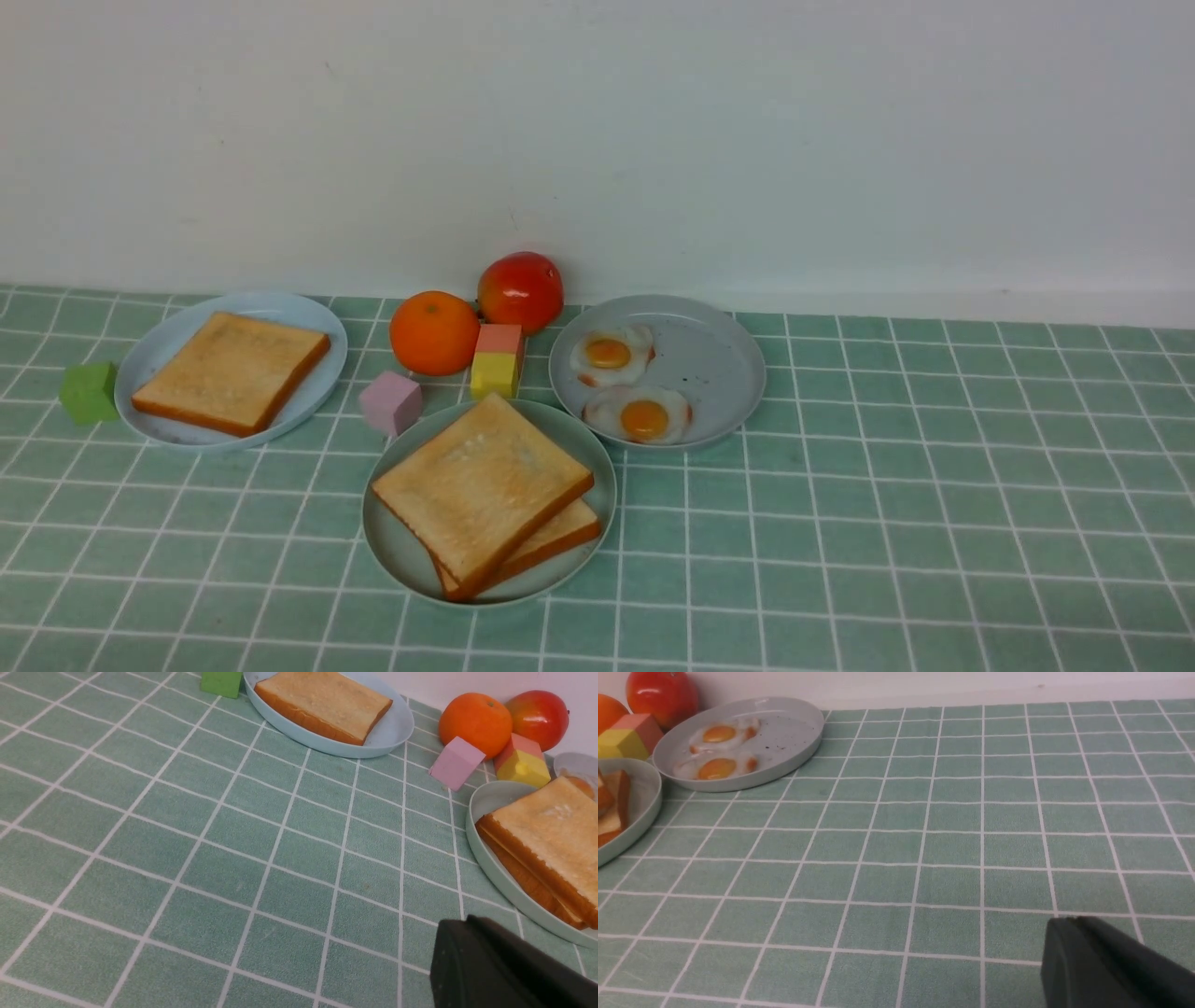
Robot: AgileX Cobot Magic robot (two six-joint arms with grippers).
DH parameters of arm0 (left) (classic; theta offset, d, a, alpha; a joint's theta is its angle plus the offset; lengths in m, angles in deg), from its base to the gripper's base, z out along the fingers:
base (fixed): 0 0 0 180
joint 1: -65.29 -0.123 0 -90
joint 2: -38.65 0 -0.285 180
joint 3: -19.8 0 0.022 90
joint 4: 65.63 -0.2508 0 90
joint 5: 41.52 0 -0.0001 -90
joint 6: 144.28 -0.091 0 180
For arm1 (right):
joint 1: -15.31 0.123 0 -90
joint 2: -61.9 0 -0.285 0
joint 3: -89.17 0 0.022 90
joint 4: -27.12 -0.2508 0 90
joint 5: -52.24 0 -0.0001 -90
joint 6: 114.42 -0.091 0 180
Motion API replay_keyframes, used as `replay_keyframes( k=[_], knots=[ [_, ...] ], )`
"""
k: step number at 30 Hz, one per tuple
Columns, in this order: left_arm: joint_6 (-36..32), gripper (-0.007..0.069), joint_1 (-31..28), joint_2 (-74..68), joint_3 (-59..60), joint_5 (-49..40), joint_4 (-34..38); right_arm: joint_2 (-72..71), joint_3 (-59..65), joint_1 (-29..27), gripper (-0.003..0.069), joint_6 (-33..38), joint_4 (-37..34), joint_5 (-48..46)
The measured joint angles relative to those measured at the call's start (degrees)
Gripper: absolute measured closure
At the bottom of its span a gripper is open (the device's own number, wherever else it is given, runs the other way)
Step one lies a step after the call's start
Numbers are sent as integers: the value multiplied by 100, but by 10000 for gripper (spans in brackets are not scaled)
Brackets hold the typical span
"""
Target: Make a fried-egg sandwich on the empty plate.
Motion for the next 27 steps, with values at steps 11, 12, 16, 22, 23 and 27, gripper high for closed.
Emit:
replay_keyframes(
  k=[11,12,16,22,23,27],
  knots=[
    [0,622,0,0,0,0,0,0,0,0,631,0,0,0],
    [0,622,0,0,0,0,0,0,0,0,631,0,0,0],
    [0,620,0,0,0,0,0,0,0,0,627,0,0,0],
    [0,615,0,0,0,0,0,0,0,0,619,0,0,0],
    [0,613,0,0,0,0,0,0,0,0,617,0,0,0],
    [0,608,0,0,0,0,0,0,0,0,611,0,0,0]
  ],
)
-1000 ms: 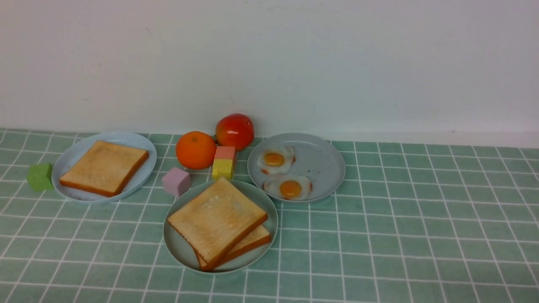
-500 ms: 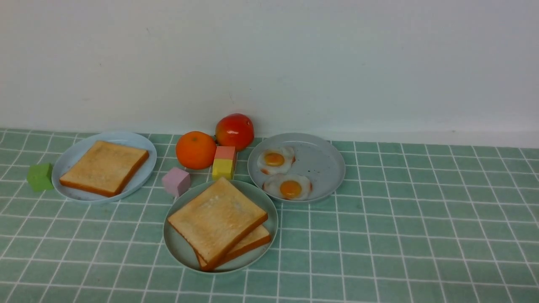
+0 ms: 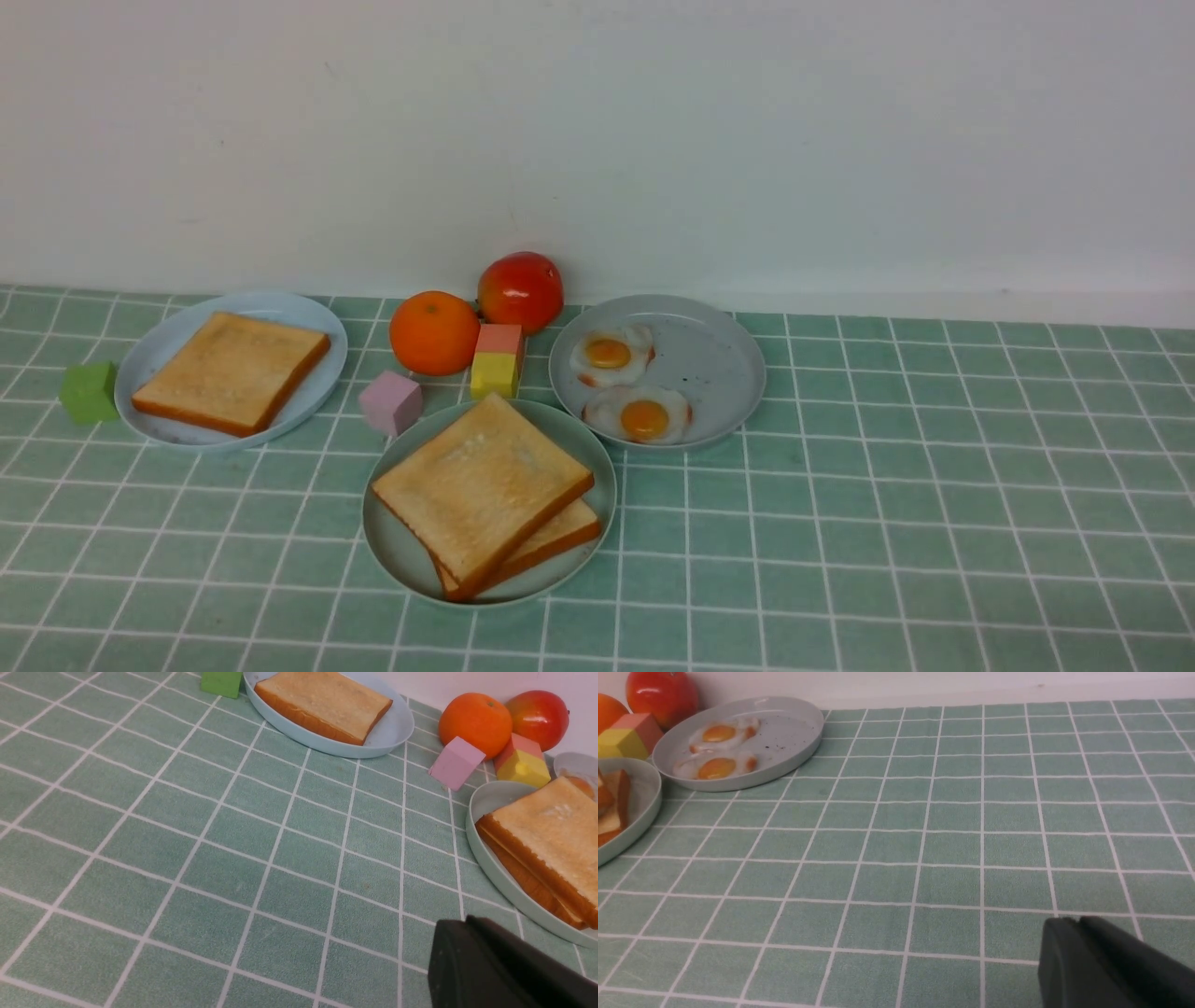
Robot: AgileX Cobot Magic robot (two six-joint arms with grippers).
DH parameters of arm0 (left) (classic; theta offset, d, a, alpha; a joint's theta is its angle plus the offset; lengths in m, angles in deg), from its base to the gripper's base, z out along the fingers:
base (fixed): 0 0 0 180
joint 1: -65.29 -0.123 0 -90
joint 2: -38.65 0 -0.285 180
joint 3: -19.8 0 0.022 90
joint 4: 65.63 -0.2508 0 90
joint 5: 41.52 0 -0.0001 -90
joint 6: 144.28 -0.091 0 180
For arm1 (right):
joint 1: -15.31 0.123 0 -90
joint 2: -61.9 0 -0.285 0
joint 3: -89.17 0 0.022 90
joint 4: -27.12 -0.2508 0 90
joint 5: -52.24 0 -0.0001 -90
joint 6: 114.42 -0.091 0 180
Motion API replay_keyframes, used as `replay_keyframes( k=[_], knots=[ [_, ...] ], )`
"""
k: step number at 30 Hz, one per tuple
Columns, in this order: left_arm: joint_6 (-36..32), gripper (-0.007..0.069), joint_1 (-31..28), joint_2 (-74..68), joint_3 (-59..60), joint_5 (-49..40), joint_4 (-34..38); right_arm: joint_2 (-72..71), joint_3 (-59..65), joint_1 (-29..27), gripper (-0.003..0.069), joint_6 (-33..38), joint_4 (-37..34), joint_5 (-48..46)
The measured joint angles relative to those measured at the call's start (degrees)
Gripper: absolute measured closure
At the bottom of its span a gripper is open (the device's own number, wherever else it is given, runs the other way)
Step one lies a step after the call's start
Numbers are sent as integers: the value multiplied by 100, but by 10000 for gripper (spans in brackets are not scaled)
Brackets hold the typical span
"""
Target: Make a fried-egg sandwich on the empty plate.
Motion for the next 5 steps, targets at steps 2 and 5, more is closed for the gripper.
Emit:
replay_keyframes(
  k=[2,5],
  knots=[
    [0,606,0,0,0,0,0,0,0,0,604,0,0,0],
    [0,604,0,0,0,0,0,0,0,0,601,0,0,0]
  ],
)
